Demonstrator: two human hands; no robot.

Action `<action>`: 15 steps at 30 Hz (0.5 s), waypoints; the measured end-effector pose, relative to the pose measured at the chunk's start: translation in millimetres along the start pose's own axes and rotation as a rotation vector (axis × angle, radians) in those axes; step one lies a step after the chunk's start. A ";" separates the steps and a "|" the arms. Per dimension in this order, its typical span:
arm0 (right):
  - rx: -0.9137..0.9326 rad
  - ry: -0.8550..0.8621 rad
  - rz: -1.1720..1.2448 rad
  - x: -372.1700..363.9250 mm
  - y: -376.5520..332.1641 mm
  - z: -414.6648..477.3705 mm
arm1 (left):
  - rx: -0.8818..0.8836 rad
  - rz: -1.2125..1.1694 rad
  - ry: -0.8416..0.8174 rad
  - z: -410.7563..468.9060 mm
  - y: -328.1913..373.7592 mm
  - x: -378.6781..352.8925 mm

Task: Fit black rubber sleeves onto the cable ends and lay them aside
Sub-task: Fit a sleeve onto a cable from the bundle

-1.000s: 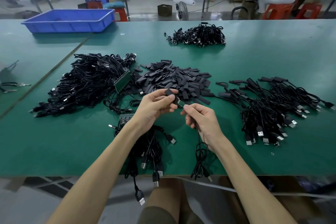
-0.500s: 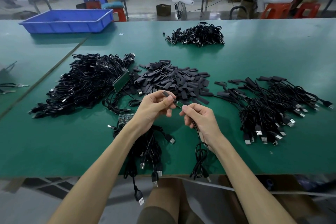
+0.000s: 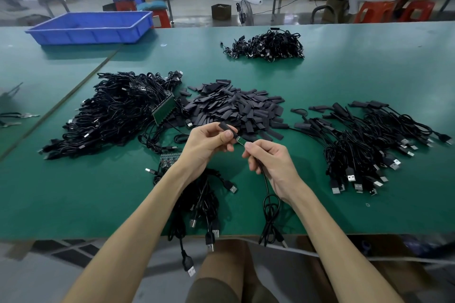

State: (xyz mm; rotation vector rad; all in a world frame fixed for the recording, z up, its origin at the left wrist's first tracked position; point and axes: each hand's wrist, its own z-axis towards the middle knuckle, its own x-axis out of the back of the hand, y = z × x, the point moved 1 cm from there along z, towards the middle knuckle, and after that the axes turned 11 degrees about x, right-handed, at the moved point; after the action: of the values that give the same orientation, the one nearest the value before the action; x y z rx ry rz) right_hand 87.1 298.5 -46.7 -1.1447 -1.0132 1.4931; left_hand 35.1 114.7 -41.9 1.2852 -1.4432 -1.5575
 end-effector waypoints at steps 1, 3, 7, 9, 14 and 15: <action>0.000 -0.002 0.001 0.0 -0.1 -0.3 | -0.001 0.002 0.000 0.0 -0.1 0.2; -0.001 -0.004 0.000 0.0 -0.1 -0.4 | -0.006 0.009 -0.005 0.1 -0.5 0.5; 0.000 -0.016 -0.006 0.4 1.3 -0.6 | -0.011 0.015 -0.004 0.0 -1.6 0.1; 0.004 -0.014 -0.006 0.8 1.5 -0.9 | -0.014 0.036 -0.003 -0.7 -1.6 -1.0; 0.019 0.015 0.013 2.2 3.7 -0.7 | -0.004 0.057 -0.036 -1.7 -1.2 -1.3; 0.021 0.020 0.014 2.0 4.2 -0.5 | -0.011 0.063 -0.041 -1.8 -1.3 -1.5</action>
State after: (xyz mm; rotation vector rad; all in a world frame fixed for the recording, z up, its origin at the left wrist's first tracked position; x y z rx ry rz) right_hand 86.5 299.7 -51.2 -1.1521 -0.9761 1.4969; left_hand 37.4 115.7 -42.7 1.1965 -1.4843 -1.5563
